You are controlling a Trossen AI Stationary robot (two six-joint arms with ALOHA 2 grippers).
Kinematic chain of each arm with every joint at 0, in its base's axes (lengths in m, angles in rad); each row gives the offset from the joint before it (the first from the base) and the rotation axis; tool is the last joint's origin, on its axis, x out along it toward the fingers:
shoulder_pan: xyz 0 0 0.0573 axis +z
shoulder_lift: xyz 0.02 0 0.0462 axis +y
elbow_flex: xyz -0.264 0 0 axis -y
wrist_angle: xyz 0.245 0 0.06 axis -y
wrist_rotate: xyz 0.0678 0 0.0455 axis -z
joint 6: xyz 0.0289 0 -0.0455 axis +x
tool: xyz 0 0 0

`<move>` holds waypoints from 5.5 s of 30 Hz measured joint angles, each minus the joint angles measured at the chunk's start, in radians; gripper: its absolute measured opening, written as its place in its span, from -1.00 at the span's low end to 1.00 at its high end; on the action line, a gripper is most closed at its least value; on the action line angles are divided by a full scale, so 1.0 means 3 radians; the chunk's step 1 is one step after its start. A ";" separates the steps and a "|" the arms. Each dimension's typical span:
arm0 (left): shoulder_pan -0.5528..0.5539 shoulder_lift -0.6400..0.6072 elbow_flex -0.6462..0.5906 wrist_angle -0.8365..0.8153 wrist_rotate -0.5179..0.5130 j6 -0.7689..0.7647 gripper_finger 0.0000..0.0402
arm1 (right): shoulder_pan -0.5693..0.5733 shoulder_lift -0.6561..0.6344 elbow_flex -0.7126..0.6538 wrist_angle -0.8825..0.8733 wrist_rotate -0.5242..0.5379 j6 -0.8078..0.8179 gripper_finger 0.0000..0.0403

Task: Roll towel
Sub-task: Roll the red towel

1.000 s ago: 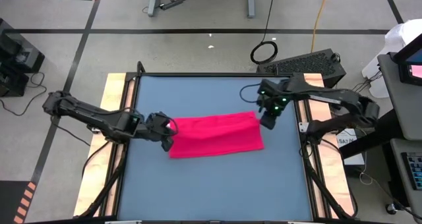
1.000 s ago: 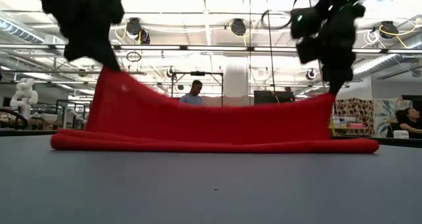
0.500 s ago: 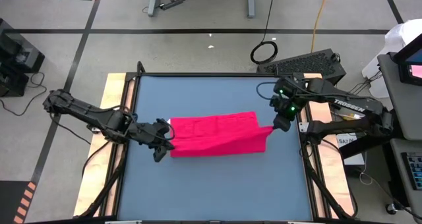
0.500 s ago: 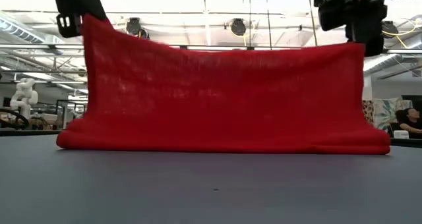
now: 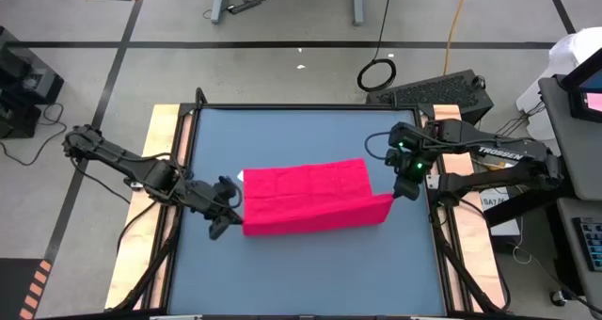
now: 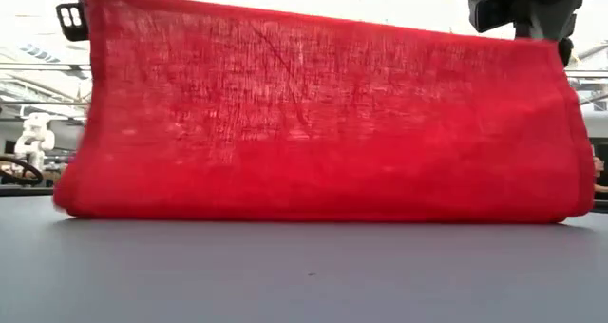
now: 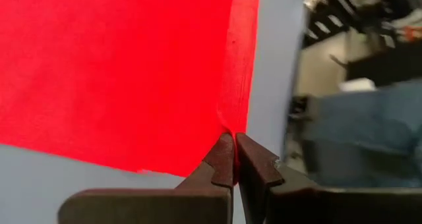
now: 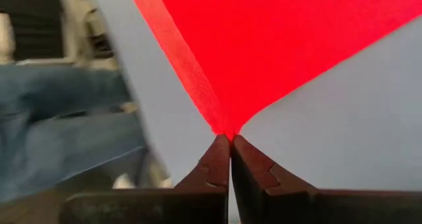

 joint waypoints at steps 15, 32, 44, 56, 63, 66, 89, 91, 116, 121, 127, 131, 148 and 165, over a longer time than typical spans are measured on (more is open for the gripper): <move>0.0000 0.0222 0.0001 -0.0718 -0.0991 0.0254 -0.96 | 0.0003 0.0283 0.0000 0.0337 0.1261 -0.0291 -1.00; 0.0154 0.0832 -0.0003 -0.0744 -0.1336 0.0348 -0.96 | -0.0190 0.0670 -0.0001 0.0440 0.1707 -0.0590 -1.00; 0.0426 0.0837 -0.0003 -0.0828 -0.1654 0.0443 -0.96 | -0.0439 0.0976 -0.0004 0.0715 0.1765 -0.1032 -1.00; 0.0612 0.0928 -0.0220 -0.0469 -0.1675 0.0712 -0.96 | -0.0550 0.1461 -0.0006 0.0983 0.1883 -0.1157 -1.00; 0.0763 0.0984 -0.0222 -0.0394 -0.1759 0.0947 -0.96 | -0.0620 0.1626 -0.0006 0.1065 0.1897 -0.1134 -1.00; 0.0841 0.1038 -0.0223 -0.0316 -0.1760 0.1078 -0.96 | -0.0645 0.1674 -0.0006 0.1119 0.1896 -0.1130 -1.00; 0.1009 0.1128 -0.0223 -0.0189 -0.1760 0.1233 -0.96 | -0.0660 0.1678 -0.0006 0.0901 0.1861 -0.0916 -0.84; 0.1018 0.1128 -0.0223 -0.0189 -0.1760 0.1234 -0.96 | -0.0659 0.1678 -0.0006 0.0897 0.1858 -0.0915 -0.81; 0.1124 0.1115 -0.0179 -0.0096 -0.1851 0.1220 -0.56 | -0.0661 0.0234 -0.0001 0.0555 0.1841 -0.0163 -0.66; 0.1326 0.0946 0.0168 -0.0489 -0.1611 0.1152 -0.56 | -0.0652 -0.0081 0.0000 0.0492 0.1679 0.0041 -0.66; 0.1849 0.0642 0.0590 -0.0579 -0.0832 0.1350 -0.55 | -0.0652 -0.0097 0.0000 0.0457 0.1681 0.0223 -0.66; 0.2251 0.0570 0.0696 -0.0712 -0.0466 0.1216 -0.55 | -0.0652 0.0017 0.0000 0.0491 0.1692 0.0270 -0.66; 0.2587 0.0762 -0.0414 0.0091 0.0825 0.0394 -0.55 | -0.0652 0.0221 0.0000 0.0685 0.1366 0.0525 -0.66; 0.1799 0.1033 -0.0434 0.0507 0.0300 -0.0442 -0.55 | -0.1224 0.0492 -0.0001 0.0984 0.1486 0.0353 -0.66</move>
